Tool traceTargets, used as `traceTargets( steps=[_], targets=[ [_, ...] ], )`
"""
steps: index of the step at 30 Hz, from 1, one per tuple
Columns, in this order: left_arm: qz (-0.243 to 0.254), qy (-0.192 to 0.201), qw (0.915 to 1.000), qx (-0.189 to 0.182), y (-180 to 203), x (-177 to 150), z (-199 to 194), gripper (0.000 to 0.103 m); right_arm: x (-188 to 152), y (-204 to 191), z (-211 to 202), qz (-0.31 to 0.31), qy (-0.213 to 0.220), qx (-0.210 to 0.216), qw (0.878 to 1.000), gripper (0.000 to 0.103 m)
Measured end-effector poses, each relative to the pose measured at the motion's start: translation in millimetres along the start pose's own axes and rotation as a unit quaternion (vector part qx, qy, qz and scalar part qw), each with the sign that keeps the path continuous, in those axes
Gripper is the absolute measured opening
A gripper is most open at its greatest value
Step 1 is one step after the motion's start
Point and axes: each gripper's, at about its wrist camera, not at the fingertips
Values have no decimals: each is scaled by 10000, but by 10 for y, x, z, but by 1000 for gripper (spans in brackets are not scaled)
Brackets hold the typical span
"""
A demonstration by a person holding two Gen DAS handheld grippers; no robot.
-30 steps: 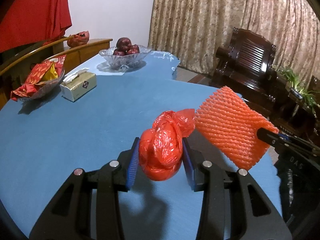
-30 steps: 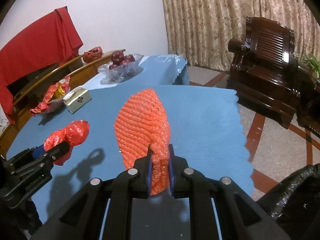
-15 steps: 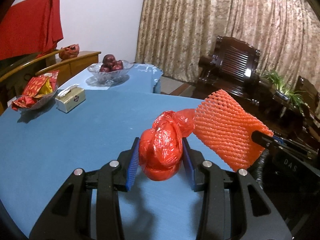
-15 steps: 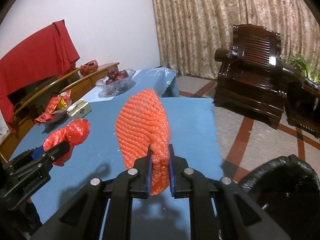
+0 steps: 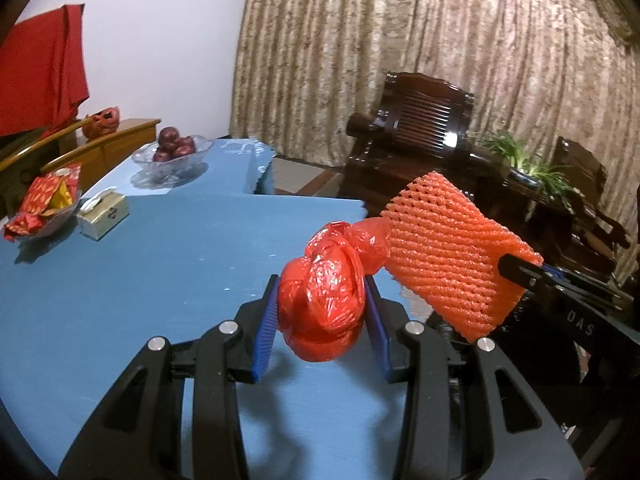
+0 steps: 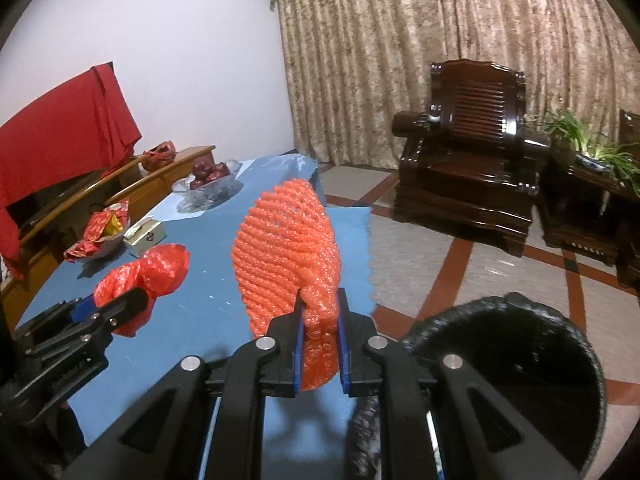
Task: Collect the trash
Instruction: 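Carry the red bag and orange foam net over the bin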
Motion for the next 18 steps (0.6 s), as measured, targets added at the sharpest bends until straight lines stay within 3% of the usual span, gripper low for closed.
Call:
traceTargets(
  steps=[18],
  targets=[
    [720, -389, 9928, -880, 970, -424, 80, 39, -479, 840, -629, 439, -54, -880, 9951, 13]
  ],
)
Point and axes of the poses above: each gripper's, at about its wrist camera, not at the fingertips, and z roughly the way its jaws point, y to its right, x to its top, and after that the axes turned 13 degrees about -z, right-handed
